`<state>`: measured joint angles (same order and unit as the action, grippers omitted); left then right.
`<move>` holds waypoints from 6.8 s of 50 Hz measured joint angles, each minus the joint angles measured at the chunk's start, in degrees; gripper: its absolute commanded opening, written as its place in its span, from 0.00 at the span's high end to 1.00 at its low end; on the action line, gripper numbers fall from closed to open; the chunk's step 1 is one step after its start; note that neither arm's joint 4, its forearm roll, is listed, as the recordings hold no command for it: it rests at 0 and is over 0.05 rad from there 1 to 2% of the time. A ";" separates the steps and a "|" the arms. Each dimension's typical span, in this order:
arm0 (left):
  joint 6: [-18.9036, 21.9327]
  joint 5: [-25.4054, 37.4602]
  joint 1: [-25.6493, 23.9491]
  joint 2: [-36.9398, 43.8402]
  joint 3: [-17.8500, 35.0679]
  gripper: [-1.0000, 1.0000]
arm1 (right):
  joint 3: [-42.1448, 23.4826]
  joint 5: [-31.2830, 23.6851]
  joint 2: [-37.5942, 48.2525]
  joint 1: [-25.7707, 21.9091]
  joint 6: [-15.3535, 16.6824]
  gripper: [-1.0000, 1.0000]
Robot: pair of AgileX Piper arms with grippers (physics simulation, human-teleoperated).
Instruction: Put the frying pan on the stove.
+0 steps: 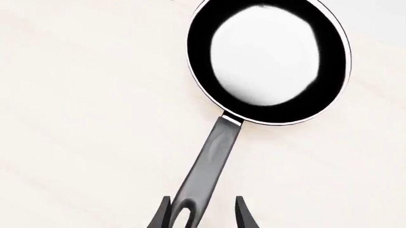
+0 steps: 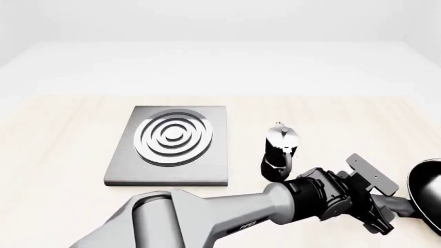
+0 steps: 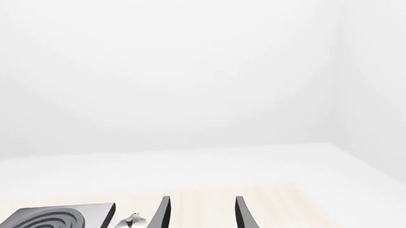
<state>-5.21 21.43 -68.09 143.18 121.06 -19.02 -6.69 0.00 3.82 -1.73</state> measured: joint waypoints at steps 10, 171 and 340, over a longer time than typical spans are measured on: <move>-2.38 -2.58 -0.38 -1.61 -2.93 0.00 | -0.38 -0.25 0.00 0.00 -0.06 0.00; 7.71 9.40 8.45 -2.54 5.62 1.00 | -4.12 -2.86 0.00 -0.41 -0.09 0.00; 6.85 -9.14 29.97 -73.75 -70.94 1.00 | -1.28 -0.60 0.00 -0.33 0.72 0.00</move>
<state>1.64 12.29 -38.12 69.44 50.12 -20.30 -7.29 0.00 3.49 -1.00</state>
